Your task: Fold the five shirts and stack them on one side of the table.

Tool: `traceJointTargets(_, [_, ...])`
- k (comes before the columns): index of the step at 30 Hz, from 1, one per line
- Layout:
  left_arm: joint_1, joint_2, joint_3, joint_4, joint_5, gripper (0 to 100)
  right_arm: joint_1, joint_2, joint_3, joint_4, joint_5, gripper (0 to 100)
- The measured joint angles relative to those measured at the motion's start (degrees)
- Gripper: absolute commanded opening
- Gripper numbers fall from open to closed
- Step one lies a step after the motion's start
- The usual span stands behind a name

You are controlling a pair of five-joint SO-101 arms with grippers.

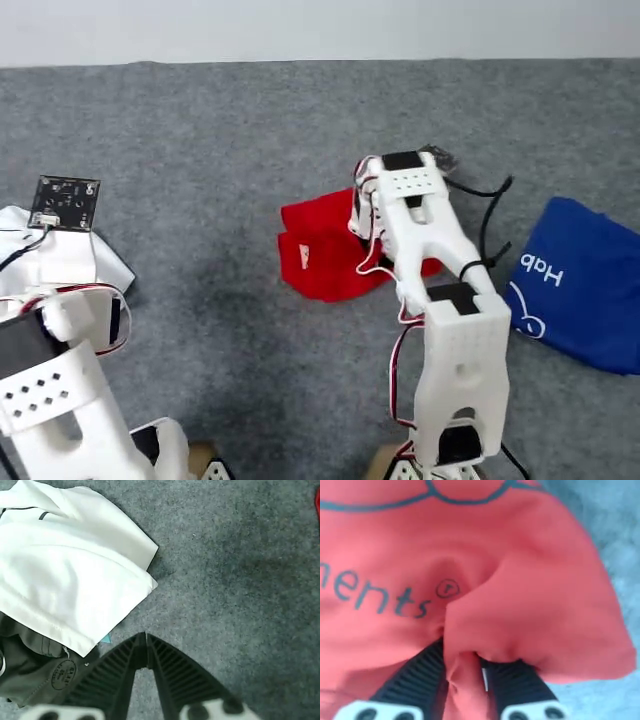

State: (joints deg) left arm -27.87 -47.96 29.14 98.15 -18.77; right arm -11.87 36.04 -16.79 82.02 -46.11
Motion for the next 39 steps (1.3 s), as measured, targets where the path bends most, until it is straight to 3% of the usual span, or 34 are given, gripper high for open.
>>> traceJointTargets(18, [0.0, 0.0, 0.0, 0.0, 0.0, 1, 10.11, -11.96, 0.26, 5.89, 34.2, 1.5])
traceJointTargets(22, [0.0, 0.0, 0.0, 0.0, 0.0, 1, 9.93, -8.97, 0.26, 6.24, 34.73, 11.9])
traceJointTargets(28, [0.0, 0.0, 0.0, 0.0, -0.09, 1, 10.2, -8.35, -1.41, 15.21, 23.12, 33.9])
traceJointTargets(33, [0.0, 0.0, 0.0, 0.0, -0.09, 1, 9.32, -8.35, -8.0, 18.37, 21.54, 28.5])
traceJointTargets(39, [0.0, 0.0, 0.0, 0.0, -0.18, 1, 4.4, -8.35, -11.43, 18.46, 21.27, 11.3])
